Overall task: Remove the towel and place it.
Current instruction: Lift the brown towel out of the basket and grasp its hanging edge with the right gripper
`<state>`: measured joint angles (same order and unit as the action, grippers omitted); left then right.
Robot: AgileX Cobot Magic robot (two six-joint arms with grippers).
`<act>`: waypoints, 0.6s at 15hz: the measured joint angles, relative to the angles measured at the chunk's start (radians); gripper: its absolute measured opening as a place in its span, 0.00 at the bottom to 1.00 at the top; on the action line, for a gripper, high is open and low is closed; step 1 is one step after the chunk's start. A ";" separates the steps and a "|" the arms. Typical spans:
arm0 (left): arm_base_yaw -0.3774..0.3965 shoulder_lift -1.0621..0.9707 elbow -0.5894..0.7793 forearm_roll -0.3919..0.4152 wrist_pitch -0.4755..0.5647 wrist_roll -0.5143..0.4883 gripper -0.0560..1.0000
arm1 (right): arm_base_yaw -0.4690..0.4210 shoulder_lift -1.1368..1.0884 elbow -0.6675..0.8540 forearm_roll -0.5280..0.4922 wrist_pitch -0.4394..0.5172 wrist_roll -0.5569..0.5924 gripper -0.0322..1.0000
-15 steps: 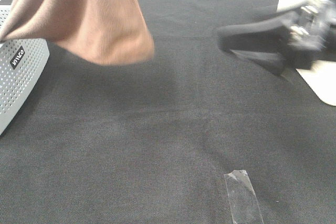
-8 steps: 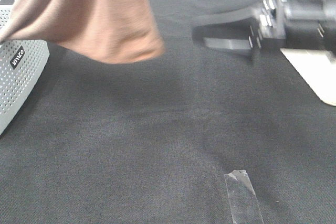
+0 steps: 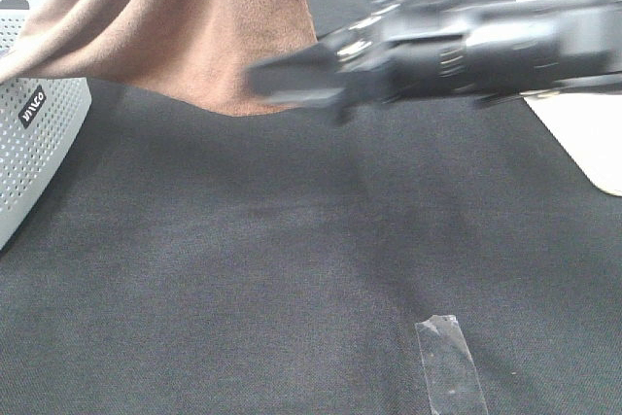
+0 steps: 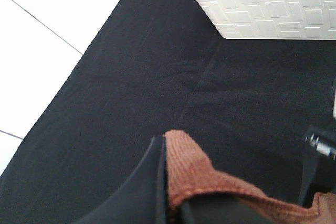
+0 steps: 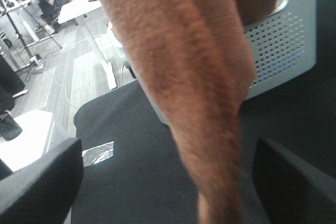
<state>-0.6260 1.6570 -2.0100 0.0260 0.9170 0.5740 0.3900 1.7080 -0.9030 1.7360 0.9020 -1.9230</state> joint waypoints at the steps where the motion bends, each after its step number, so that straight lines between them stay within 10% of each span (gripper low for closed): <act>1: 0.000 0.000 0.000 -0.001 -0.001 0.000 0.05 | 0.017 0.003 -0.015 -0.002 -0.004 0.000 0.81; 5: 0.000 0.000 0.000 -0.001 -0.001 0.000 0.05 | 0.022 0.003 -0.037 0.004 -0.006 0.005 0.76; 9: 0.000 0.000 0.000 0.008 -0.001 0.000 0.05 | 0.022 0.003 -0.039 0.004 -0.037 0.007 0.48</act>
<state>-0.6260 1.6570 -2.0100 0.0340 0.9160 0.5740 0.4120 1.7110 -0.9420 1.7400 0.8650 -1.9160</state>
